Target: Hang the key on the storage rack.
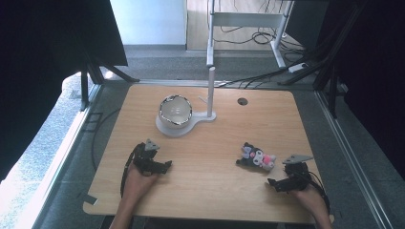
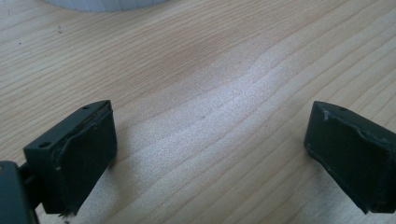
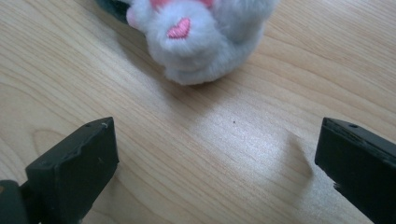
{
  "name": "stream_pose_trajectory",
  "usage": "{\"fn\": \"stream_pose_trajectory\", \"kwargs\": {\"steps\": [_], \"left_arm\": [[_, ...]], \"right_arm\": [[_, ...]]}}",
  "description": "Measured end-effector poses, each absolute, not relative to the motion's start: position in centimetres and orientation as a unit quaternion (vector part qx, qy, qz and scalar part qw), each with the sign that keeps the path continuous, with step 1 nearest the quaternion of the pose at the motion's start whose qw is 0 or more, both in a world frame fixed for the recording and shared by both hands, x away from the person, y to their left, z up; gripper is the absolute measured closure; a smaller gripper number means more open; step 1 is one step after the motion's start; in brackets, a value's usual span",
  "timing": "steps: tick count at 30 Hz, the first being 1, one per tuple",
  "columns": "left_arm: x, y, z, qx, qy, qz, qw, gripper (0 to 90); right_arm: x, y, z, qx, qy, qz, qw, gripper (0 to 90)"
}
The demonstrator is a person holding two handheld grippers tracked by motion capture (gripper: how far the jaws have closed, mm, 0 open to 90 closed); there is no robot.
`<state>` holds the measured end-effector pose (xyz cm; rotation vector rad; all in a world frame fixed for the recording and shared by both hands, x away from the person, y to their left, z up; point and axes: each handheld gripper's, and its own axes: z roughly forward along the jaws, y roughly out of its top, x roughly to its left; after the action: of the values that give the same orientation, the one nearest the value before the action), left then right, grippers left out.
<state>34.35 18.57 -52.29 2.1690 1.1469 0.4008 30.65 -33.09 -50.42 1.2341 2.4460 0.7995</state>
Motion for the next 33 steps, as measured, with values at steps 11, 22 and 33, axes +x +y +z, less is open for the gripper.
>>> {"fn": "stream_pose_trajectory", "kwargs": {"steps": [11, 22, 33], "left_arm": [[34.3, 18.6, -52.3, 0.826, 0.437, 0.153, 0.322, 2.4], [34.3, 18.6, -52.3, 0.826, 0.436, 0.152, 0.322, 2.4], [34.3, 18.6, -52.3, 0.827, 0.436, 0.152, 0.321, 2.4]], "right_arm": [[31.8, -32.5, -48.9, 0.411, 0.868, 0.247, 0.13, 0.8], [33.5, -31.9, -46.7, 0.384, 0.896, 0.194, 0.106, 2.9], [35.4, -30.3, -45.0, 0.347, 0.924, 0.139, 0.08, 5.0]]}}
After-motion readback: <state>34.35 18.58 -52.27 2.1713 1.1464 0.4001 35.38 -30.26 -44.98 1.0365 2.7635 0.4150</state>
